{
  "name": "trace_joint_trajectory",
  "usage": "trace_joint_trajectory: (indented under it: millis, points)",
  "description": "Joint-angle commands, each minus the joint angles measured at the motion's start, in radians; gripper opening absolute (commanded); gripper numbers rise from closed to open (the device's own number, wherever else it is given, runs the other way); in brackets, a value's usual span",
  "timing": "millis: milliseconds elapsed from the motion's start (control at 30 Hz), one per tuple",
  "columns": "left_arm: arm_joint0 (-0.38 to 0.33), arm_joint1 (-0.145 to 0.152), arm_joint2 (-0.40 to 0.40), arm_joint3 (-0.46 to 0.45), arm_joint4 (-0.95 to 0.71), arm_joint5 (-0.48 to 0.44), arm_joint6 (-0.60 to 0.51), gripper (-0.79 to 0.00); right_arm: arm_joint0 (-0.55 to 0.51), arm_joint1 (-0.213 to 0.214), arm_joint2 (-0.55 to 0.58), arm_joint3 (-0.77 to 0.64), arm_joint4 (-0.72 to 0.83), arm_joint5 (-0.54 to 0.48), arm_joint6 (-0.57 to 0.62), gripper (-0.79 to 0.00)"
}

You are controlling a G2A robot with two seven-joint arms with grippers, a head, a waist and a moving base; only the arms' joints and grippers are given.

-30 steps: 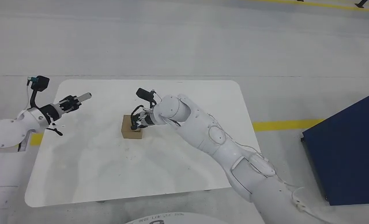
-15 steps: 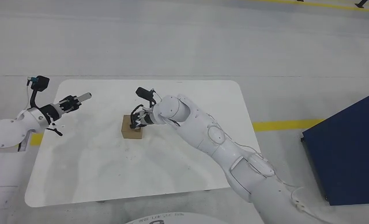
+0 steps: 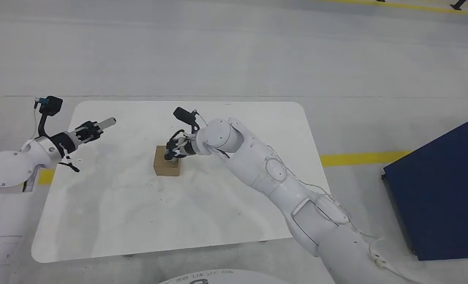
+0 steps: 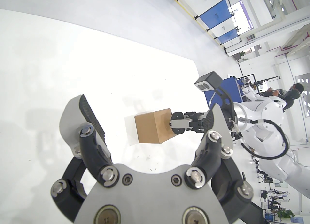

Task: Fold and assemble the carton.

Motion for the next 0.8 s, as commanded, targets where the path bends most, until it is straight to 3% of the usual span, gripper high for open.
trace_joint_trajectory:
  millis: [0, 200, 333, 767]
  points:
    - [0.0, 0.0, 0.0, 0.0, 0.0, 0.0, 0.0, 0.0, -0.033, 0.023, 0.056, -0.034, -0.003, -0.018, 0.015, -0.785]
    - [0.0, 0.0, 0.0, 0.0, 0.0, 0.0, 0.0, 0.0, -0.147, 0.082, 0.213, -0.112, -0.002, -0.08, 0.063, -0.785]
    - [0.0, 0.0, 0.0, 0.0, 0.0, 0.0, 0.0, 0.0, -0.182, 0.099, 0.238, -0.118, -0.037, -0.059, 0.087, -0.785]
    - [0.0, 0.0, 0.0, 0.0, 0.0, 0.0, 0.0, 0.0, -0.061, 0.025, 0.041, 0.062, -0.055, 0.026, -0.025, -0.785]
